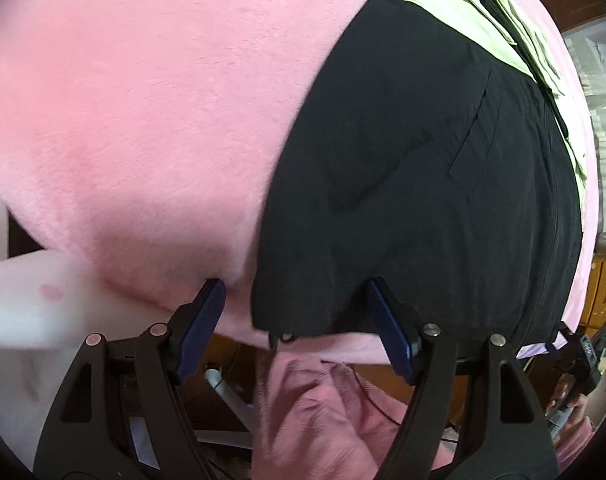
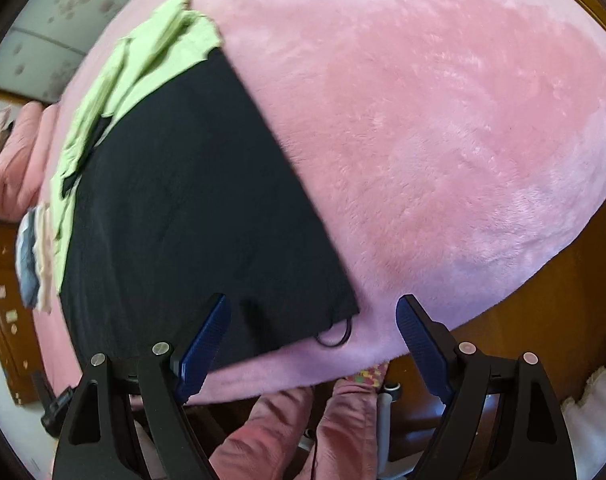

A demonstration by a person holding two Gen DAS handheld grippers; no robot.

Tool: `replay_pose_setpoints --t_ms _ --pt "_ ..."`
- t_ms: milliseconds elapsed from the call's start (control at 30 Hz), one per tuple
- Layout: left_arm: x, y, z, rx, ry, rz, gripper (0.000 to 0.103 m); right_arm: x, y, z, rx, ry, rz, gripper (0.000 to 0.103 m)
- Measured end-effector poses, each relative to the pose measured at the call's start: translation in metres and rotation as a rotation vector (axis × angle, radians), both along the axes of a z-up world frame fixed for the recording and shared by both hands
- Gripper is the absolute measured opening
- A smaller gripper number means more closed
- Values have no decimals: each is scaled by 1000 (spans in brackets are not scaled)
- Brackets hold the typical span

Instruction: Fold large clothes

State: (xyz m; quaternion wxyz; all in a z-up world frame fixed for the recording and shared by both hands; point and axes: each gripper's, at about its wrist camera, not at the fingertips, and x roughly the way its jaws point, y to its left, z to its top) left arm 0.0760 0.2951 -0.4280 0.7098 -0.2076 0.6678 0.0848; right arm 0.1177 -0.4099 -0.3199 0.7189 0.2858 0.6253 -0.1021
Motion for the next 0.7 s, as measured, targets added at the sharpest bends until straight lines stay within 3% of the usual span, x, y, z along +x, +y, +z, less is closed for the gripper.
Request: replay_pose_setpoints --t_ms 167,233,300,333,400,433,500,600,700 --pt "7 -2 -5 -14 5 13 70 14 -1 -18 -9 20 -19 78" --pt "9 -4 -3 -16 3 13 65 18 2 -16 -12 16 -20 59" --pt "5 -15 1 -23 -6 10 51 22 8 -13 -31 29 -18 49" --pt "4 -19 4 -19 -10 7 48 24 11 -10 -39 37 -13 38" --pt "-1 -32 11 -11 -38 2 29 26 14 -5 -34 33 -19 28" --pt "-1 -37 16 6 -57 -11 25 26 15 -4 -26 32 -30 24" --pt "0 -45 28 9 -101 -46 15 26 16 5 33 3 -81 23" --pt "8 -56 48 -37 -146 -84 12 30 25 20 163 -69 -168 22" --pt "30 -71 83 -110 -253 -116 11 44 50 37 287 -146 -205 21"
